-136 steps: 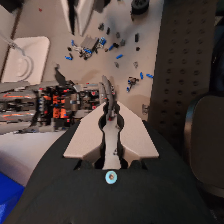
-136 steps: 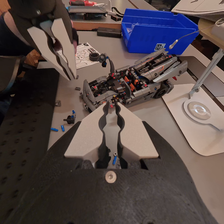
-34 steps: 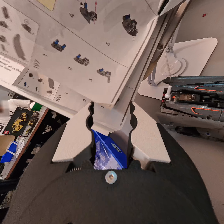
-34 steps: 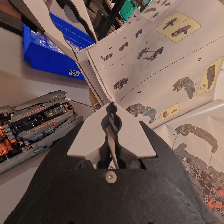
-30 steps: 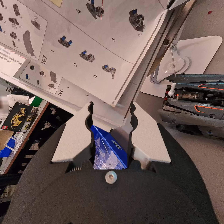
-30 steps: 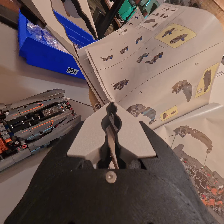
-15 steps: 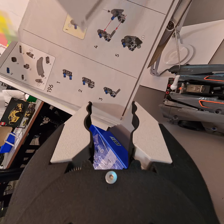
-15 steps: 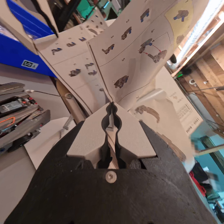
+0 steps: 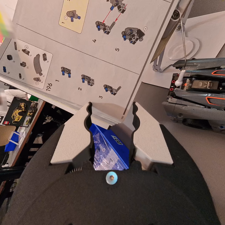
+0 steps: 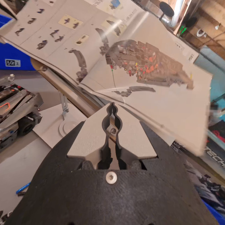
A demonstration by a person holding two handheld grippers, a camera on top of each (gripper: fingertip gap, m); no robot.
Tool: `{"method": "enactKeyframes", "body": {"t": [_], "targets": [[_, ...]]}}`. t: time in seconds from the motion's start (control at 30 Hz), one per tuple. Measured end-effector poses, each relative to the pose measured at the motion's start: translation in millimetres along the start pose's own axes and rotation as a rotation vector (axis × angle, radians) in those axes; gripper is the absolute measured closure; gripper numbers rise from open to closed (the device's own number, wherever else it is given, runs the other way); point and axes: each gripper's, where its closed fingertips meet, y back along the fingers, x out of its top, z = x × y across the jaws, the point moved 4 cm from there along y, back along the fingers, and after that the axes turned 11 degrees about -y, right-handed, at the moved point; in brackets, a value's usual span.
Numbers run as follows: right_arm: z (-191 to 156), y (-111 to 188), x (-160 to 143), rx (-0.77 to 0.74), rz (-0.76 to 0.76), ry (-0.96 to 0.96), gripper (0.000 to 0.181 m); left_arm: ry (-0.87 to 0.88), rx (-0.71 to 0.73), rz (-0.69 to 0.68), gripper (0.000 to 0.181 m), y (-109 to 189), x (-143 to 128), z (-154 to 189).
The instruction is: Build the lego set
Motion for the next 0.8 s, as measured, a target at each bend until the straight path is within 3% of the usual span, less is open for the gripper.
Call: {"method": "enactKeyframes", "body": {"t": [0.17, 0.43, 0.5, 0.63, 0.8], "targets": [[-42, 9, 27, 0.087, 0.076, 0.166, 0.181, -0.011, 0.004, -0.009, 0.119, -1, 0, 0], [-100, -29, 49, 0.207, 0.051, 0.324, 0.143, -0.017, 0.003, -0.011, 0.121, -3, 0, 2], [-110, -41, 49, 0.202, 0.034, 0.398, 0.143, -0.017, 0.002, -0.012, 0.121, -3, 0, 2], [-117, -65, 45, 0.215, -0.022, 0.426, 0.149, -0.014, -0.002, -0.007, 0.122, -1, 0, 1], [-111, -76, 30, 0.271, -0.085, 0.309, 0.149, -0.007, 0.002, -0.005, 0.123, 1, -2, -1]]}}
